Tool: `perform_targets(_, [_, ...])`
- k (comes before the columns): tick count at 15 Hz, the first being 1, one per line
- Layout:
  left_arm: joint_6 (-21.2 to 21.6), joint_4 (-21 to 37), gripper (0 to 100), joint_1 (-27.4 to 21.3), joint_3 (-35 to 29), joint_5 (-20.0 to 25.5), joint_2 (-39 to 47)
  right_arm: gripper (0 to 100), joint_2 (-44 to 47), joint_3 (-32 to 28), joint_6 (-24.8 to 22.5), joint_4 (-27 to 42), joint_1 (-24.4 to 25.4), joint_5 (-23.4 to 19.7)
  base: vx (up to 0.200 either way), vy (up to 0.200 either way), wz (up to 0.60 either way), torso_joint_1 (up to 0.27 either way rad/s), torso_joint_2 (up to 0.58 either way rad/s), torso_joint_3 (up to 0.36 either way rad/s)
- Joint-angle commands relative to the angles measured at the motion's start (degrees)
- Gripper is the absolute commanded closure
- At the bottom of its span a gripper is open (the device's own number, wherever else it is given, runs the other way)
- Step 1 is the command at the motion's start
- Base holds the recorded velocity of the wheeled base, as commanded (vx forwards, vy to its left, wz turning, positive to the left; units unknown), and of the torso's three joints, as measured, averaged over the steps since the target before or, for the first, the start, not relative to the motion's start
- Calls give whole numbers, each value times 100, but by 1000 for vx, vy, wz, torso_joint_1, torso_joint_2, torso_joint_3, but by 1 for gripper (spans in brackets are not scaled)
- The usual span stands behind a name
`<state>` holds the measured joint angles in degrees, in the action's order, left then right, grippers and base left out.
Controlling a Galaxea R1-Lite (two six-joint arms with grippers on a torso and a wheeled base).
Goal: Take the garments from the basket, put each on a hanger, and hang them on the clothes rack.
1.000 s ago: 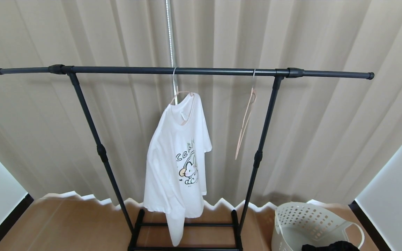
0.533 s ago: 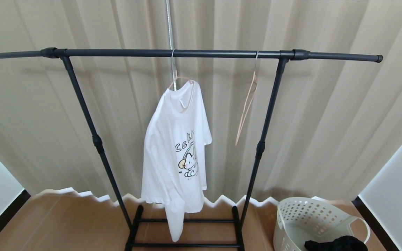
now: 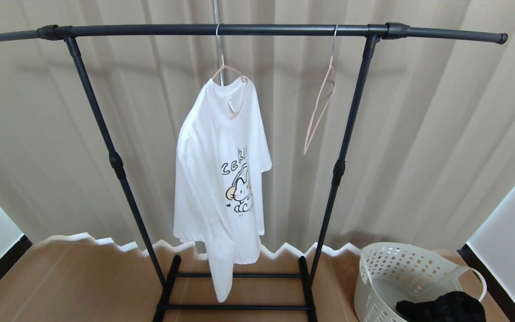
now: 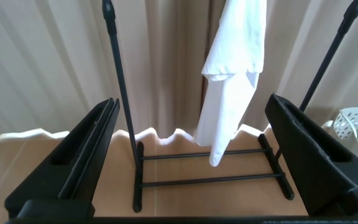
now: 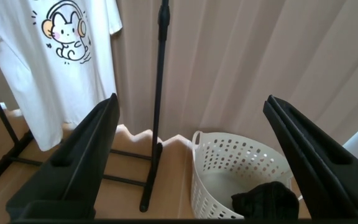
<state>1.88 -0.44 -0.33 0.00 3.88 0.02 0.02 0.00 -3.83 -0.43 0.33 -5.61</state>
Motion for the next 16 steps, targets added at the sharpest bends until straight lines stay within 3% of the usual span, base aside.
perform_targets(1, [6,0,0,-2,0,-1,-2,0,-2,0,-4,-1,2,-2,0,0,0,-188,520,334])
perform_targets(8, [-3,0,0,-2,0,8,-2,0,-2,0,-4,-1,2,-2,0,0,0,-153,483,331])
perform_targets(16, [-3,0,0,-2,0,-1,-2,0,-2,0,-4,-1,2,-2,0,0,0,-79,455,369])
